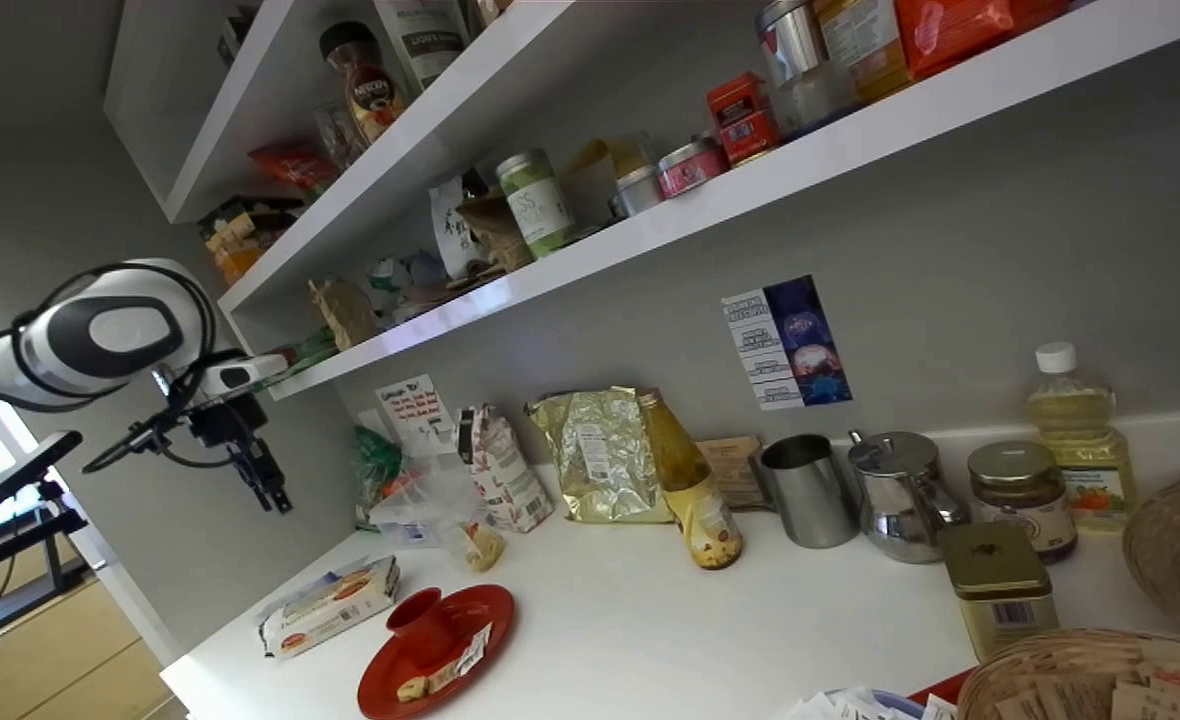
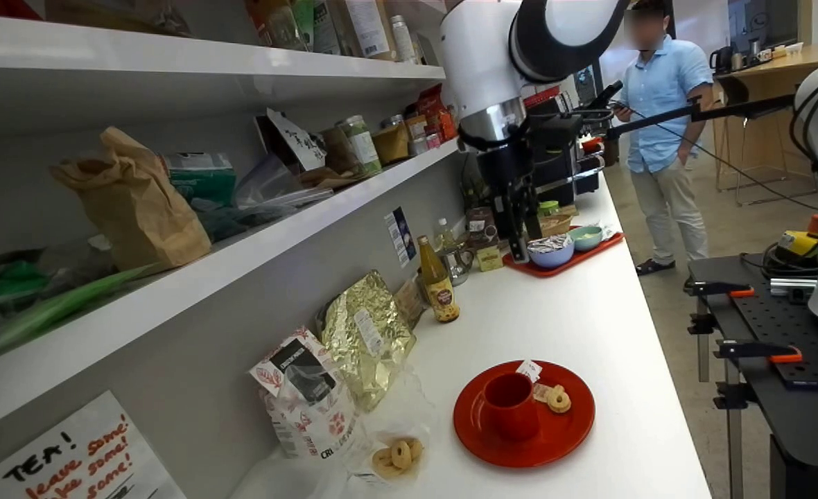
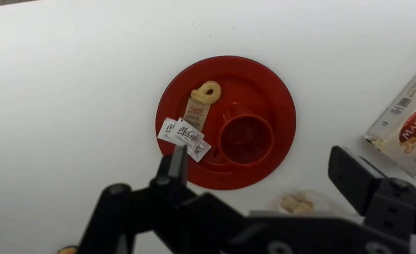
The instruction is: Move the red mug off the plate and place it to the right of the plate
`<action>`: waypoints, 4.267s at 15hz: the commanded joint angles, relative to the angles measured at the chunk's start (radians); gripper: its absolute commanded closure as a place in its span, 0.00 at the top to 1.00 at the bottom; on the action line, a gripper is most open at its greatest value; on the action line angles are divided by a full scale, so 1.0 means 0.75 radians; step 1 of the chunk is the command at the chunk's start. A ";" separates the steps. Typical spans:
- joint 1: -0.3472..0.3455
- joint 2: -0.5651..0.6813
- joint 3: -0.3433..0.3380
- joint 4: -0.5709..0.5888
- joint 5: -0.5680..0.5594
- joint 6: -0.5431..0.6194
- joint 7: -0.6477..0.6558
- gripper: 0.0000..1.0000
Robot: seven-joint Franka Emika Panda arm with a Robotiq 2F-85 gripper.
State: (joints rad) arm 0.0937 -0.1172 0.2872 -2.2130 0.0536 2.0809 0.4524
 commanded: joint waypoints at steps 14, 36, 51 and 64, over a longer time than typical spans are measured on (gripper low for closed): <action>0.150 0.806 -0.169 0.704 0.015 -0.287 -0.018 1.00; 0.209 1.043 -0.323 0.823 0.066 -0.372 0.115 1.00; 0.213 1.220 -0.339 0.931 0.093 -0.393 0.185 1.00; 0.249 1.305 -0.326 0.963 0.094 -0.398 0.177 0.21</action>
State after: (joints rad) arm 0.2710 0.8461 0.0452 -1.5292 0.1174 1.8213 0.5701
